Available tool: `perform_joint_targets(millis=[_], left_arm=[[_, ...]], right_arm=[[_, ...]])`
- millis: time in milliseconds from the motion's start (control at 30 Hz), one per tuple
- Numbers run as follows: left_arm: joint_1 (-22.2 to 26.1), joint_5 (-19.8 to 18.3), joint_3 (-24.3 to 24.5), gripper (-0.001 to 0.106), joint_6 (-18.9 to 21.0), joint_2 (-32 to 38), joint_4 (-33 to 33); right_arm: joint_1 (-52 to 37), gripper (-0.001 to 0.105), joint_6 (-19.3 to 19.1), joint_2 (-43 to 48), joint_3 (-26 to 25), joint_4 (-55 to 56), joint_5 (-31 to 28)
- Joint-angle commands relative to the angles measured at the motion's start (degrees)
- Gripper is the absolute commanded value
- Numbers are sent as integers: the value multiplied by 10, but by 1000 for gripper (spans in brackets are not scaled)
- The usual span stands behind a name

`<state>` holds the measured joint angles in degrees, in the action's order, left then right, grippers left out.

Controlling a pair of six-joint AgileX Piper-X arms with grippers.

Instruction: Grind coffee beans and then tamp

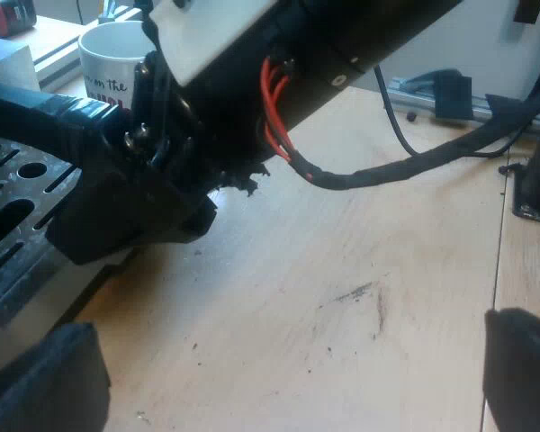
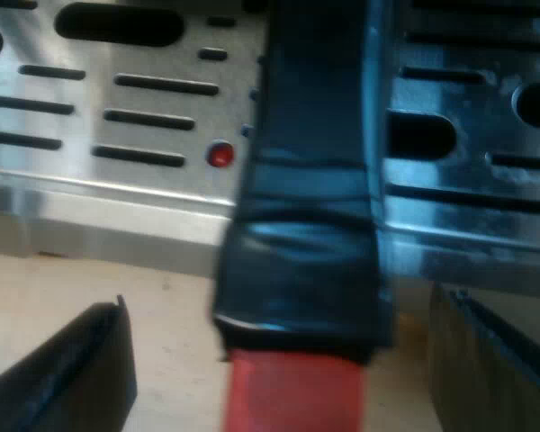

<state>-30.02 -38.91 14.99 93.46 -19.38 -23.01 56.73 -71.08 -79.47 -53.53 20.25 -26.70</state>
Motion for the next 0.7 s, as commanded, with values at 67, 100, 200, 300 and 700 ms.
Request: perform_joint_targets(millis=[67, 100, 200, 300, 700], left_arm=[[-3, -8, 2, 86, 5, 1, 10], [-3, -8, 2, 86, 5, 1, 10], [-3, -8, 2, 86, 5, 1, 10], [-3, -8, 2, 86, 5, 1, 10], [-3, -8, 2, 86, 5, 1, 9]], right_arm=[[-2, 69, -9, 1, 2, -14, 4], [-2, 69, -9, 1, 3, -14, 4], [-2, 69, -9, 1, 6, -14, 13], [-2, 68, -9, 1, 11, -14, 19], [-2, 0, -11, 1, 11, -11, 21]])
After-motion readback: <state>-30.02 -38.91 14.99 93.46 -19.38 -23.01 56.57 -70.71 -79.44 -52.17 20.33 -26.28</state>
